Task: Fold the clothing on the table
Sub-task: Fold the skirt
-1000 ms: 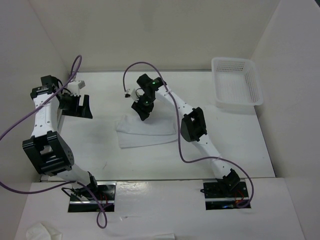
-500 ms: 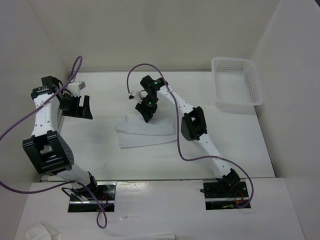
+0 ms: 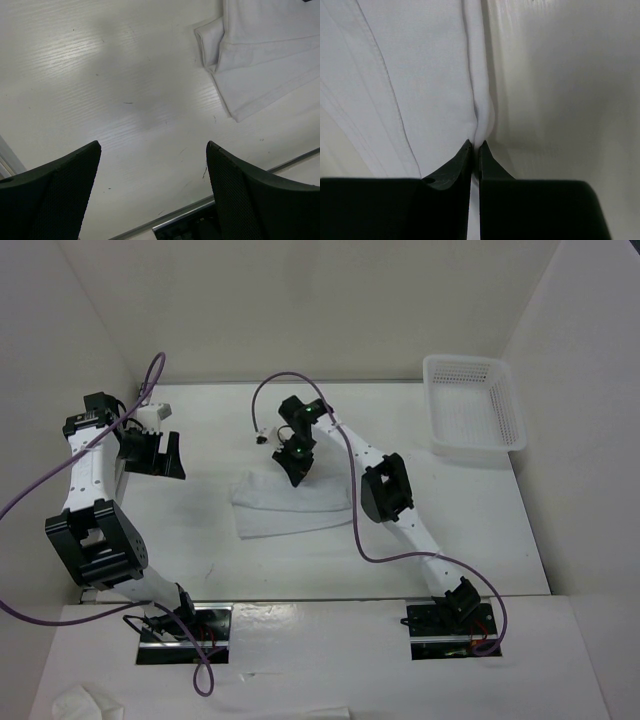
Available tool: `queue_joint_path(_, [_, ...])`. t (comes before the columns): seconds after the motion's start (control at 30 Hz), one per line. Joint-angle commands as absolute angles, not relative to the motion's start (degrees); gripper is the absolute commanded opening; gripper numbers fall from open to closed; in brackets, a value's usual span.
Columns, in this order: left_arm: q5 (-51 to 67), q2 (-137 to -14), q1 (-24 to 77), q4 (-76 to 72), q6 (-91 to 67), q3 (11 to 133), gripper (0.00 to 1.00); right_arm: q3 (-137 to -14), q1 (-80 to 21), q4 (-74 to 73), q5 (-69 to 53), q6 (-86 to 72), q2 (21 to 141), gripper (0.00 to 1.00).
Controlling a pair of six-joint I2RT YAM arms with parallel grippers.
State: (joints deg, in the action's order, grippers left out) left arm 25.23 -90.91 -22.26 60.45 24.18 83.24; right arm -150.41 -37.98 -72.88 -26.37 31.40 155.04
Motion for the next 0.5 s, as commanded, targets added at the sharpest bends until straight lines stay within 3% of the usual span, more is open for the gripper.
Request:
queue_joint_path(0.0, [26.2,-91.1,-22.4,61.7,26.0,83.7,0.92,-150.3,-38.8,-74.5,-27.5,31.3,150.8,0.05])
queue_joint_path(0.47, [26.7,-90.0,-22.4,62.2,26.0,83.7,0.92,-152.6,-39.9,-74.5,-25.0,29.6,144.1,0.03])
